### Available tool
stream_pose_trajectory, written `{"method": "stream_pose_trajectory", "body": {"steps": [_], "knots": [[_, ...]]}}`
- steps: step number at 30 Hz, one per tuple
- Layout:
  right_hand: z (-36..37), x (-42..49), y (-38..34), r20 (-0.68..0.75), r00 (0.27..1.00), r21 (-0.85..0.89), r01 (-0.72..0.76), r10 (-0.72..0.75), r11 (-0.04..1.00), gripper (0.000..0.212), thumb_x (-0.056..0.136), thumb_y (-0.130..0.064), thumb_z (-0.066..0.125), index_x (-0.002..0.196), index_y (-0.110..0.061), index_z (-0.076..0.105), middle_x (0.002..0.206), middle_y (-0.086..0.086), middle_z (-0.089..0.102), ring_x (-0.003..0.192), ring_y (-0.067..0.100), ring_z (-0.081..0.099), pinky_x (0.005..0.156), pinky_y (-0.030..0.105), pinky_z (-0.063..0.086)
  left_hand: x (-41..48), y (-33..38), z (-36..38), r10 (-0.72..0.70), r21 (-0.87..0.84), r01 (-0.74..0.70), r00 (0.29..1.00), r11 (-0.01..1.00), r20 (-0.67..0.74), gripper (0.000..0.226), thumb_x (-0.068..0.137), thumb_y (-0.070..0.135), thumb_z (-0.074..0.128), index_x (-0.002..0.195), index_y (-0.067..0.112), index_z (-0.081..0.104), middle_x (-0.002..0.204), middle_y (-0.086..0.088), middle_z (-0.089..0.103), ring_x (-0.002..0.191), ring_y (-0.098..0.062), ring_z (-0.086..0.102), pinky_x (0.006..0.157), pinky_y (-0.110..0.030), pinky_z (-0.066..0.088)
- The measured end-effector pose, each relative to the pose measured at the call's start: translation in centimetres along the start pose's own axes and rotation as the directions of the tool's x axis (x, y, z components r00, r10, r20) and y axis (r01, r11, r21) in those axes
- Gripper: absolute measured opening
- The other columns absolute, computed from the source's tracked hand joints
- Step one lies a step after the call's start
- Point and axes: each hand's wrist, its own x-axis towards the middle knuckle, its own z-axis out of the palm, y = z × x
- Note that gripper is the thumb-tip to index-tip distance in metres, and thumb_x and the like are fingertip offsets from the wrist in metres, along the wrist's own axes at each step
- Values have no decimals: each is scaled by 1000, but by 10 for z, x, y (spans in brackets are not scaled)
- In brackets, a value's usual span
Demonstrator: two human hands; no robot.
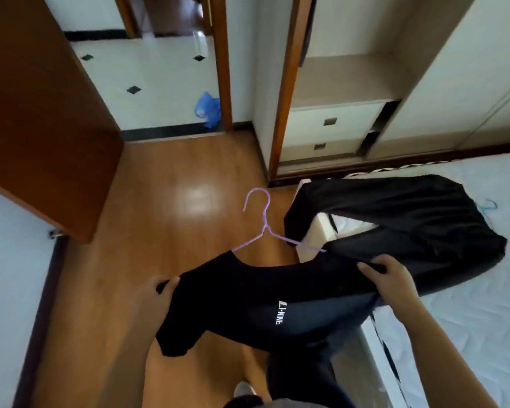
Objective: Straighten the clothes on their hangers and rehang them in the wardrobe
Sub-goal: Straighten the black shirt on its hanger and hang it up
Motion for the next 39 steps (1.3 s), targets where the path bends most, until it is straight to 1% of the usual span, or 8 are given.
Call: {"method": "stream_pose_trajectory", "body": {"steps": [6, 10, 14, 17, 22, 28, 32, 39], "knots": [[22, 97, -67, -4, 994, 22, 108, -108, 994, 24, 86, -26, 62, 99, -6, 57, 91, 8, 59, 92, 30, 56, 74, 33, 40, 78, 64, -47, 100, -12, -101, 992, 995, -79, 21, 94, 35, 42, 85, 18, 50, 77, -4, 57, 70, -19, 55, 55, -26, 38], [33, 181, -114, 7, 989, 65, 147, -148, 987, 37, 89, -28, 57, 116, -3, 53, 102, 8, 56, 104, 32, 55, 80, 34, 39, 140, 122, -77, 144, 6, -146, 972, 989, -187, 28, 95, 28, 42, 68, 21, 43, 67, -3, 50, 63, -19, 50, 53, -26, 33], [35, 257, -168, 27, 975, 60, 219, -221, 974, 33, 90, -24, 56, 112, 0, 55, 98, 11, 57, 105, 36, 55, 77, 31, 36, 197, 172, -105, 142, 22, -142, 950, 990, -277, 22, 95, 29, 43, 84, 14, 55, 79, -6, 56, 76, -24, 55, 63, -31, 40], [34, 306, -207, 39, 960, 13, 276, -277, 961, 34, 92, -24, 52, 117, -1, 55, 114, 18, 60, 111, 35, 53, 79, 33, 37, 249, 205, -121, 143, 40, -138, 932, 990, -333, 34, 94, 34, 41, 106, 6, 57, 102, -11, 58, 94, -25, 55, 78, -34, 45], [27, 368, -252, 70, 940, -4, 335, -334, 942, 15, 95, -19, 47, 101, -9, 56, 97, 11, 56, 101, 30, 54, 73, 30, 33, 312, 256, -146, 233, 68, -224, 892, 972, -387, 32, 91, 40, 43, 82, 12, 56, 79, -3, 55, 75, -22, 56, 61, -31, 40], [9, 453, -286, -27, 940, -76, 338, -341, 938, 23, 95, -16, 45, 108, -1, 57, 93, 6, 52, 93, 26, 52, 75, 30, 34, 401, 328, -162, 330, 43, -334, 889, 941, -316, 33, 79, 69, 36, 72, 40, 50, 77, 10, 58, 74, -8, 56, 68, -33, 45], [-13, 504, -300, -163, 950, -120, 250, -267, 961, 24, 95, -15, 47, 109, 1, 57, 94, 4, 49, 94, 24, 50, 76, 28, 32, 466, 401, -156, 427, -14, -439, 880, 898, -210, 16, 90, 39, 48, 79, 28, 54, 72, 9, 54, 77, -13, 55, 67, -24, 36], [-64, 566, -301, -305, 947, -230, 28, -100, 973, 20, 92, -17, 51, 103, -2, 60, 98, 14, 58, 96, 30, 54, 73, 29, 32, 571, 485, -104, 587, -90, -583, 809, 808, 29, 26, 94, 27, 45, 83, 6, 57, 76, -12, 59, 71, -17, 53, 62, -18, 33]]}}
